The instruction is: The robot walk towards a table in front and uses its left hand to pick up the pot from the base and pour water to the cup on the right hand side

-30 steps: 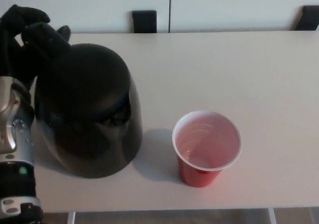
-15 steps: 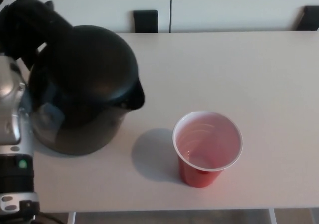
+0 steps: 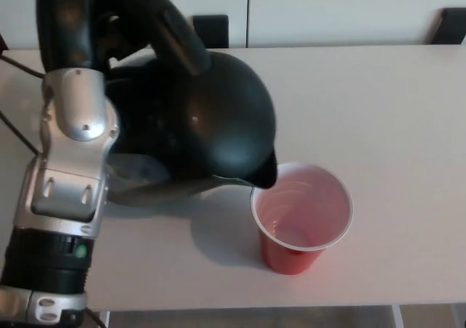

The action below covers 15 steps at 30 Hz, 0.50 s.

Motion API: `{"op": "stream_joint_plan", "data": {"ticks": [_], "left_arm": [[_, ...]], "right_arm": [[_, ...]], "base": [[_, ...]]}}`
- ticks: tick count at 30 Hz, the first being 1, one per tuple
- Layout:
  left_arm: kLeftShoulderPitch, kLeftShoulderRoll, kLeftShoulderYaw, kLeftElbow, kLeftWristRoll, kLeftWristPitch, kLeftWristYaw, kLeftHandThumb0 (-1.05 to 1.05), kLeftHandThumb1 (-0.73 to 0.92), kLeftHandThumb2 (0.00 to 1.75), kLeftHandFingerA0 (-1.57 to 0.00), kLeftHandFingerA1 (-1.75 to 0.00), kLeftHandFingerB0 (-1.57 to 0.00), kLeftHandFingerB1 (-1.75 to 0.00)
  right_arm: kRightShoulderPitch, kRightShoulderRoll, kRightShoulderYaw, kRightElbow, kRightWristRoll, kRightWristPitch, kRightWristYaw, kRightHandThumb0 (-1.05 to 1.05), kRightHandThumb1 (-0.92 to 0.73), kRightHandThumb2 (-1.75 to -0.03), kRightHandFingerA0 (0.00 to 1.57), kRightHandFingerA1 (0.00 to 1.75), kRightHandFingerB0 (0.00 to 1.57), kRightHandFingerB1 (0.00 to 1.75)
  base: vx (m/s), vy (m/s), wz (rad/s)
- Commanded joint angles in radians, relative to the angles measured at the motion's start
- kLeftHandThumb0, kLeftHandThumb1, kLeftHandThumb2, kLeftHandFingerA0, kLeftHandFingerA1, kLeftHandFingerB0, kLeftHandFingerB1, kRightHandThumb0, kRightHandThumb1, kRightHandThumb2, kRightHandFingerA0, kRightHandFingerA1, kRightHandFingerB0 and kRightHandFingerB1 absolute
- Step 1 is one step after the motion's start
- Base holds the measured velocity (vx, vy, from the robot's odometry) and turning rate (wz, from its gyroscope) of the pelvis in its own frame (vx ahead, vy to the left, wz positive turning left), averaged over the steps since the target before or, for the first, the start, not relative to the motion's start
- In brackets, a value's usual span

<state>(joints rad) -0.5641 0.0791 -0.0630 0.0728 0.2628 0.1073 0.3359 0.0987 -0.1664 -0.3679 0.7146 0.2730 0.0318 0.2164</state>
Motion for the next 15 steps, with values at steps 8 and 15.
{"op": "stream_joint_plan", "data": {"ticks": [8, 15], "left_arm": [[-0.002, 0.004, -0.080, -0.094, 0.190, -0.036, 0.091, -0.09, 0.59, 0.55, -0.84, -1.75, -0.64, -1.75], [-0.019, 0.027, -0.088, -0.085, 0.237, -0.073, 0.102, -0.08, 0.59, 0.55, -0.84, -1.75, -0.64, -1.75]], "right_arm": [[-0.011, -0.041, 0.011, 0.000, -0.018, 0.019, -0.007, -0.28, -0.59, -0.57, 0.45, 0.43, 0.30, 0.35], [-0.014, -0.036, 0.014, 0.002, -0.027, 0.022, -0.026, -0.28, -0.58, -0.57, 0.47, 0.44, 0.32, 0.35]], "base": [[0.00, 0.000, 0.00], [0.00, 0.000, 0.00]]}}
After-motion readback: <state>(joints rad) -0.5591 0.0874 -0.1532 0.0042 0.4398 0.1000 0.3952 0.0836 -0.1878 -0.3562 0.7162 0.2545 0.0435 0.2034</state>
